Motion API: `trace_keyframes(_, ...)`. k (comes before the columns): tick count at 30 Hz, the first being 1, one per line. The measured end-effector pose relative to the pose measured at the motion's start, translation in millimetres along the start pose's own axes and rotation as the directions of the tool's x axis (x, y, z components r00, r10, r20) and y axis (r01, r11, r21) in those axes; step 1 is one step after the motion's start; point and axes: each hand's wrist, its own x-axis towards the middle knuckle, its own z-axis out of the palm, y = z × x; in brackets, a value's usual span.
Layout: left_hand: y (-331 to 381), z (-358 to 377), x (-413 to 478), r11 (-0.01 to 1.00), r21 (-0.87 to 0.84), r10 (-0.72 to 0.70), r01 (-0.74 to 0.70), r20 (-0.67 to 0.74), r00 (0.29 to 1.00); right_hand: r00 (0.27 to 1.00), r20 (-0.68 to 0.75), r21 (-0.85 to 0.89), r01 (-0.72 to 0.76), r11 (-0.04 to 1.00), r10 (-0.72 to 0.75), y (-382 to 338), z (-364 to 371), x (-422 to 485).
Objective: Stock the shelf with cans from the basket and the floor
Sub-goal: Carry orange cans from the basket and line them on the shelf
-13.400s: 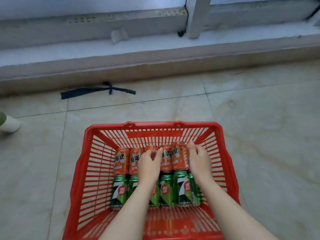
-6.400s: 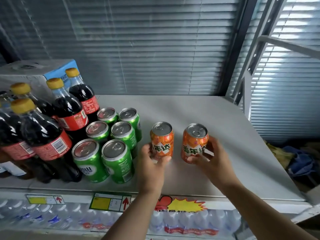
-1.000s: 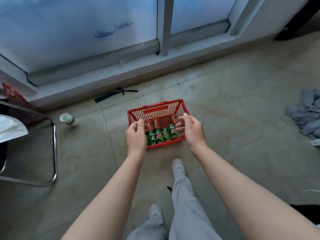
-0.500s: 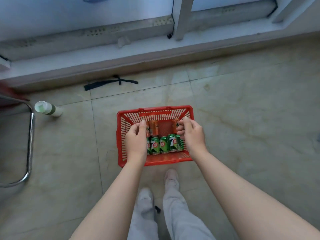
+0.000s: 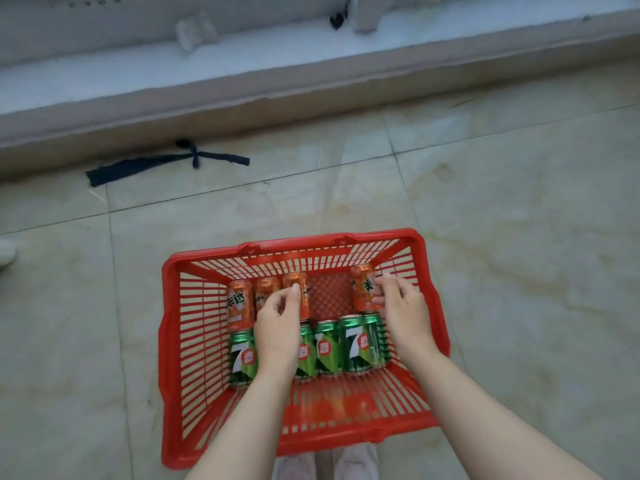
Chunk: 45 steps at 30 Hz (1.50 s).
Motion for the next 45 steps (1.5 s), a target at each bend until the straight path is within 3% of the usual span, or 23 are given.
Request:
trace_keyframes(8,-78.1,50.2,87.6,0.997,0.025,-0.074,0.074,-0.006,0.997,0.994,0.108,-0.117,0.022,0.993,-0.009,81.1,53.0,87.2)
trace_keyframes(13,-108.2,66.9,111.7,0.985,-0.085,-0.156,0.153,-0.030,0.987,0.997,-0.078,-0.158,-0.020,0.987,0.008,107.9,66.7,113.9)
trace_keyframes(17,-114.2,72.6,120.9,0.974,-0.130,-0.177,0.185,0.071,0.982,0.989,-0.145,-0.177,-0.028,0.984,0.002,112.5,73.6,120.7)
trace_keyframes(23,-112.0,80.2,128.9,0.986,-0.045,-0.148,0.163,0.245,0.958,0.991,0.073,-0.164,-0.102,0.981,0.115,107.0,74.5,131.8)
trace_keyframes(27,-111.1,84.7,139.1,0.987,-0.003,-0.153,0.164,0.340,0.928,0.946,0.183,-0.005,-0.272,0.962,0.268,112.2,71.4,138.3)
trace_keyframes(30,-114.2,83.5,145.5,0.980,-0.059,-0.158,0.189,0.342,0.926,0.906,0.271,-0.061,-0.321,0.945,0.325,116.0,66.7,144.0)
trace_keyframes(38,-84.3,51.9,118.3,0.945,-0.198,-0.178,0.261,0.359,0.916,0.909,0.358,0.001,-0.229,0.973,0.214,88.6,51.4,116.1)
trace_keyframes(45,-11.0,-16.5,47.8,0.932,-0.255,-0.129,0.258,0.433,0.892,0.899,0.402,0.108,-0.234,0.966,0.173,10.6,16.9,35.9)
